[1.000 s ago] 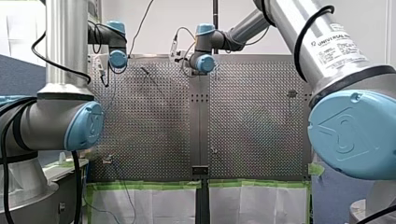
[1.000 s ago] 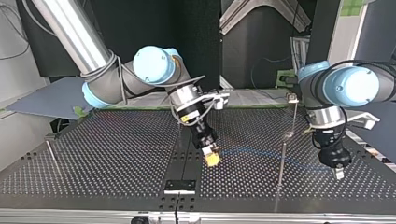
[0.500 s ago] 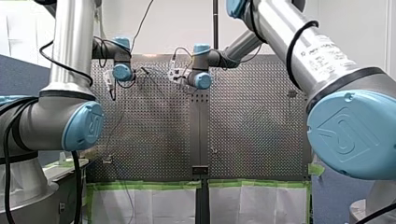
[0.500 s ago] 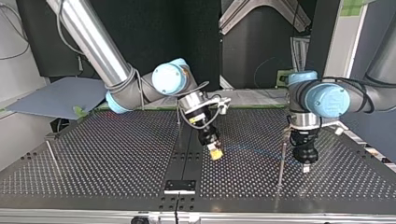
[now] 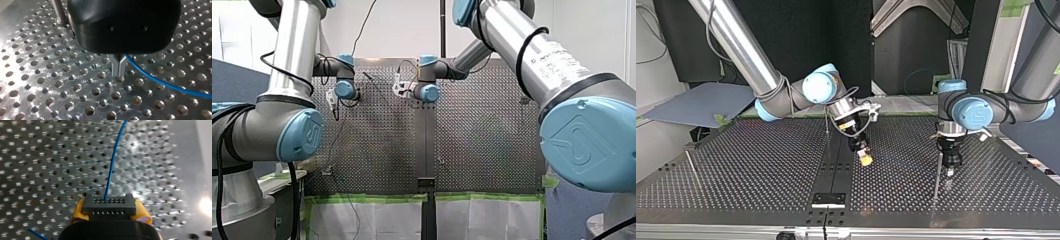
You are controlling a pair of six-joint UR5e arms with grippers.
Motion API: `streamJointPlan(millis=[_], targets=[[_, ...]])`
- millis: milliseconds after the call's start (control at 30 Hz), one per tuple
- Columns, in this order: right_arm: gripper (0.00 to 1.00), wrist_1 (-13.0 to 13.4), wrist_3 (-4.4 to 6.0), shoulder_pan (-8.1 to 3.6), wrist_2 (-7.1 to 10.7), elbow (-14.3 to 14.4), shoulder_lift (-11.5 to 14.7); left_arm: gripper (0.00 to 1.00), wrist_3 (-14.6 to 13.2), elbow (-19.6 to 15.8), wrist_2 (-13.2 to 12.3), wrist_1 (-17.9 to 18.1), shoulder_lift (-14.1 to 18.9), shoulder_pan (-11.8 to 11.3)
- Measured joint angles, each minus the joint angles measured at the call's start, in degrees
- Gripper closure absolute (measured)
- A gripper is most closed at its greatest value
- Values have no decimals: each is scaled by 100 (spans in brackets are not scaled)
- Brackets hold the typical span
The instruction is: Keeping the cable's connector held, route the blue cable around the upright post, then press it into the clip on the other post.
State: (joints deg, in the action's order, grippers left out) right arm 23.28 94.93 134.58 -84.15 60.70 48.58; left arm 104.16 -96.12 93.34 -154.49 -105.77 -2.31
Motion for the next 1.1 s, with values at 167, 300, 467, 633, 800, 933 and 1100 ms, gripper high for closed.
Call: streamJointPlan(millis=[167,300,467,633,800,933,1100], targets=[[100,-177,-85,25,-1,20,-137,100,160,-1,58,25,-1,18],[100,-226,-126,27,-5,50,-168,78,241,-1,221,-93,-4,37],[100,-242,-153,32,-6,59,-177,51,333,-1,465,-303,-1,74],[100,-256,-169,41,-10,80,-234,22,510,-1,416,-361,-4,123],[100,-241,-187,41,-88,230,-319,13,650,-1,263,-363,-6,134],[100,-232,-219,24,-122,348,-410,10,672,-1,202,-375,-95,133],[100,-185,-270,7,-213,556,-498,10,675,-1,166,-373,-214,132]])
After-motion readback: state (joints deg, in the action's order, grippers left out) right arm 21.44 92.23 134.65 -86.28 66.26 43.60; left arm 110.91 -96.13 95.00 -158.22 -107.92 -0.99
